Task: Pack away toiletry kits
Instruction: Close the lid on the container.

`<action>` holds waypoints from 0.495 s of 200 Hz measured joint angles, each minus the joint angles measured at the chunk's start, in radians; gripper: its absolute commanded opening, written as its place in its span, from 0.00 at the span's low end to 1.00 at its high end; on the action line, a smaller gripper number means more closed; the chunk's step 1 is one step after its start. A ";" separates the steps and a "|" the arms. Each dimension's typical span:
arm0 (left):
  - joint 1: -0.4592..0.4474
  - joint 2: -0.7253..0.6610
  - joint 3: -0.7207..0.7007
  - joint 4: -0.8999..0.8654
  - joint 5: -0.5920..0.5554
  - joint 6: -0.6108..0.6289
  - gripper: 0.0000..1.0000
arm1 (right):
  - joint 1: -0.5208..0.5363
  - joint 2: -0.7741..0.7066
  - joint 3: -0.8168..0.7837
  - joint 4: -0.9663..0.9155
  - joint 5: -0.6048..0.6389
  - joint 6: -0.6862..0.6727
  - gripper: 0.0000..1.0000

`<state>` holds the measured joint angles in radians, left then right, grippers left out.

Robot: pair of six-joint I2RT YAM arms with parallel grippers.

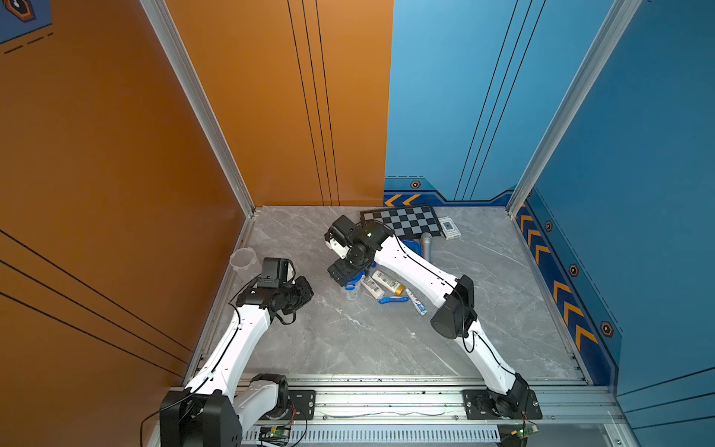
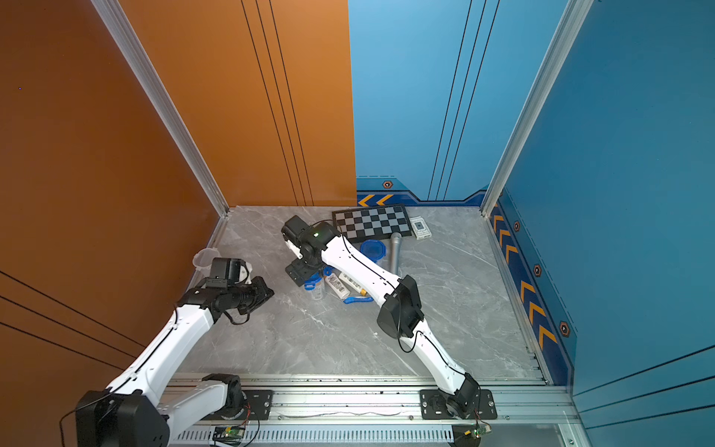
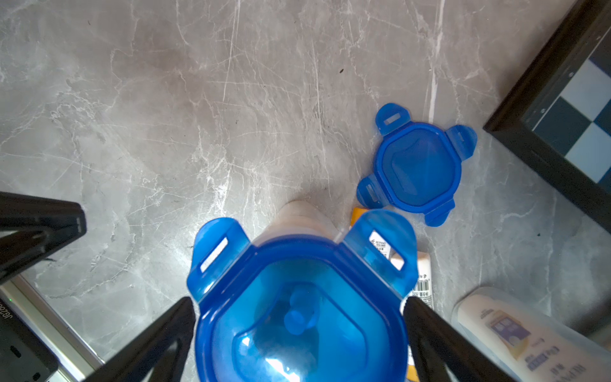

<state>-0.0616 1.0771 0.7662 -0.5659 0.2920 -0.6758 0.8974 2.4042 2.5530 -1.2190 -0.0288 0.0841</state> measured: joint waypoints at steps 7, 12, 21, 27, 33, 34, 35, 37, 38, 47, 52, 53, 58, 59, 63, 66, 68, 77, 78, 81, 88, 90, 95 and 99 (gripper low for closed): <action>0.002 0.000 0.000 0.000 0.002 0.001 0.21 | 0.000 0.000 0.003 0.000 0.000 0.000 1.00; 0.003 0.000 0.000 0.000 0.004 0.003 0.23 | 0.000 0.000 0.005 0.000 0.000 0.000 1.00; 0.004 0.000 0.000 0.000 0.005 0.001 0.27 | -0.001 0.000 0.010 0.000 0.000 0.000 1.00; 0.004 0.000 0.000 -0.002 0.007 0.003 0.30 | -0.001 0.000 0.013 0.000 0.000 0.001 1.00; 0.004 0.000 0.000 -0.006 0.008 0.010 0.32 | -0.002 0.000 0.016 0.000 0.000 0.001 1.00; 0.004 0.000 0.000 -0.006 0.008 0.008 0.32 | -0.002 0.000 0.016 0.000 0.000 0.001 1.00; 0.004 0.000 0.001 -0.007 0.008 0.007 0.33 | -0.002 0.000 0.017 0.000 0.000 0.000 1.00; 0.004 0.000 0.001 -0.008 0.008 0.010 0.34 | -0.002 0.000 0.018 0.000 0.000 0.001 1.00; 0.004 0.001 0.002 -0.011 0.008 0.014 0.34 | -0.002 0.000 0.018 0.000 0.000 0.001 1.00; 0.004 0.003 0.007 -0.024 0.008 0.019 0.37 | -0.002 0.000 0.021 0.000 0.000 0.001 1.00; 0.004 0.005 0.013 -0.032 0.008 0.025 0.39 | -0.002 0.000 0.023 0.000 0.000 0.001 1.00; 0.004 0.006 0.014 -0.034 0.008 0.026 0.39 | -0.002 0.000 0.024 0.000 0.000 0.001 1.00; 0.004 0.007 0.021 -0.042 0.008 0.029 0.40 | -0.003 0.000 0.026 0.000 0.000 0.001 1.00; 0.004 0.008 0.022 -0.042 0.008 0.030 0.41 | -0.003 0.000 0.026 0.000 0.000 0.001 1.00; 0.004 0.008 0.030 -0.050 0.008 0.029 0.42 | -0.004 0.000 0.027 0.000 0.000 0.001 1.00; 0.004 0.009 0.035 -0.054 0.008 0.032 0.43 | -0.004 -0.001 0.028 0.000 0.000 0.001 1.00; 0.004 0.010 0.038 -0.055 0.008 0.031 0.43 | -0.004 -0.001 0.029 0.000 0.000 0.001 1.00; 0.003 0.010 0.057 -0.065 0.008 0.034 0.48 | -0.005 -0.003 0.029 0.000 0.000 0.002 1.00; 0.003 0.010 0.060 -0.066 0.008 0.038 0.49 | -0.005 -0.003 0.029 0.000 0.000 0.002 1.00; 0.003 0.010 0.067 -0.068 0.008 0.035 0.51 | -0.006 -0.003 0.029 0.000 0.000 0.003 1.00; 0.002 0.010 0.084 -0.077 0.008 0.037 0.54 | -0.007 -0.005 0.029 0.000 0.000 0.009 1.00; 0.001 0.011 0.091 -0.080 0.008 0.041 0.55 | -0.008 -0.007 0.029 0.000 0.000 0.010 1.00; -0.002 0.013 0.108 -0.090 0.006 0.041 0.56 | -0.010 -0.009 0.029 0.000 0.000 0.016 1.00; -0.006 0.017 0.124 -0.097 0.006 0.051 0.58 | -0.013 -0.013 0.029 0.000 0.000 0.023 1.00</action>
<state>-0.0681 1.0939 0.8906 -0.6624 0.2977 -0.6250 0.8848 2.3909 2.5816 -1.2190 -0.0288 0.1066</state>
